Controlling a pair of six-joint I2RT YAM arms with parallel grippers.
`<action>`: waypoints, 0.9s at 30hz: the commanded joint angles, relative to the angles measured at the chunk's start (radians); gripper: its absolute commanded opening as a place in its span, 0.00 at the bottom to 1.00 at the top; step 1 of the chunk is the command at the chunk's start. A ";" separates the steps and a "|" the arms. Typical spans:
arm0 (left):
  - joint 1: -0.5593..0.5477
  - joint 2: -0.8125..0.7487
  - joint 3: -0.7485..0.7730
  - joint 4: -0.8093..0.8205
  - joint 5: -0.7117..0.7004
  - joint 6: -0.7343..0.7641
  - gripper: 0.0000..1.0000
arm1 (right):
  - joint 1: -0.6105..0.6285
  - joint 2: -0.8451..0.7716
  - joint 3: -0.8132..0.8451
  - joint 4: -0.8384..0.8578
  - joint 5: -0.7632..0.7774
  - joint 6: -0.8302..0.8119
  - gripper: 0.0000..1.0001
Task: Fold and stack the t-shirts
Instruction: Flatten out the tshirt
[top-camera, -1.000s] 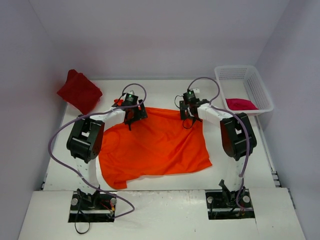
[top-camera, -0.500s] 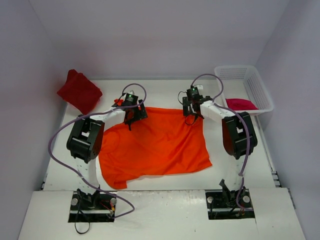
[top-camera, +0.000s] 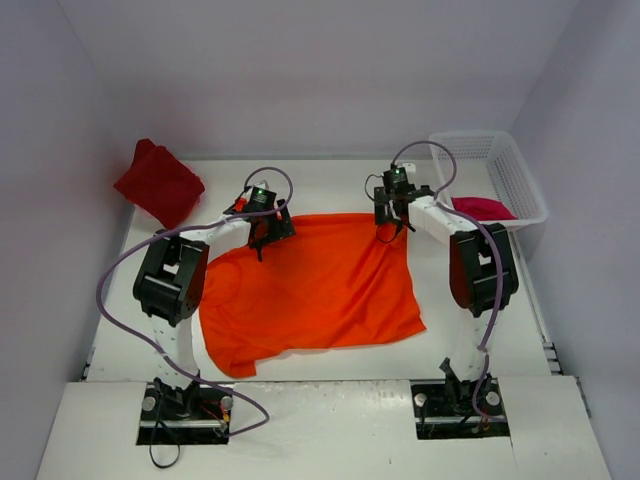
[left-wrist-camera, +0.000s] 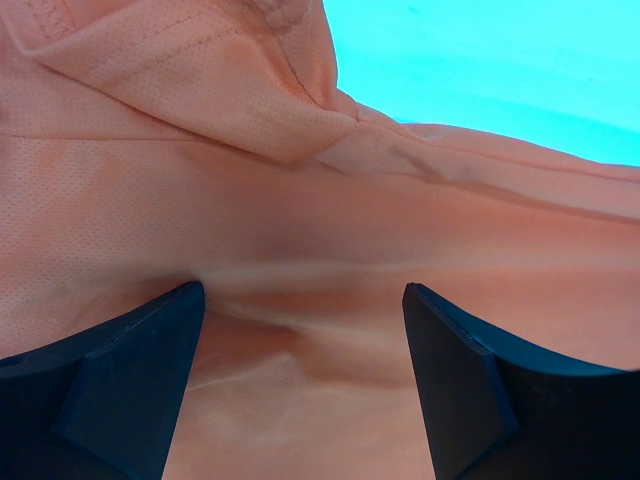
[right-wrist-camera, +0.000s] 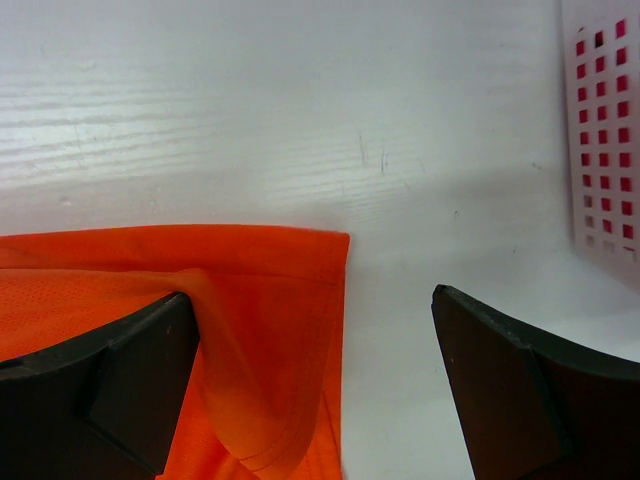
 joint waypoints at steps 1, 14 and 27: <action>0.012 -0.008 -0.027 -0.024 0.006 0.009 0.75 | -0.008 -0.007 0.081 0.012 0.038 -0.036 0.92; 0.019 -0.006 -0.027 -0.017 0.015 0.008 0.76 | -0.007 -0.070 0.069 0.000 -0.016 -0.041 0.91; 0.019 -0.021 -0.044 -0.008 0.019 0.005 0.75 | -0.004 -0.202 0.019 -0.048 -0.040 -0.050 0.91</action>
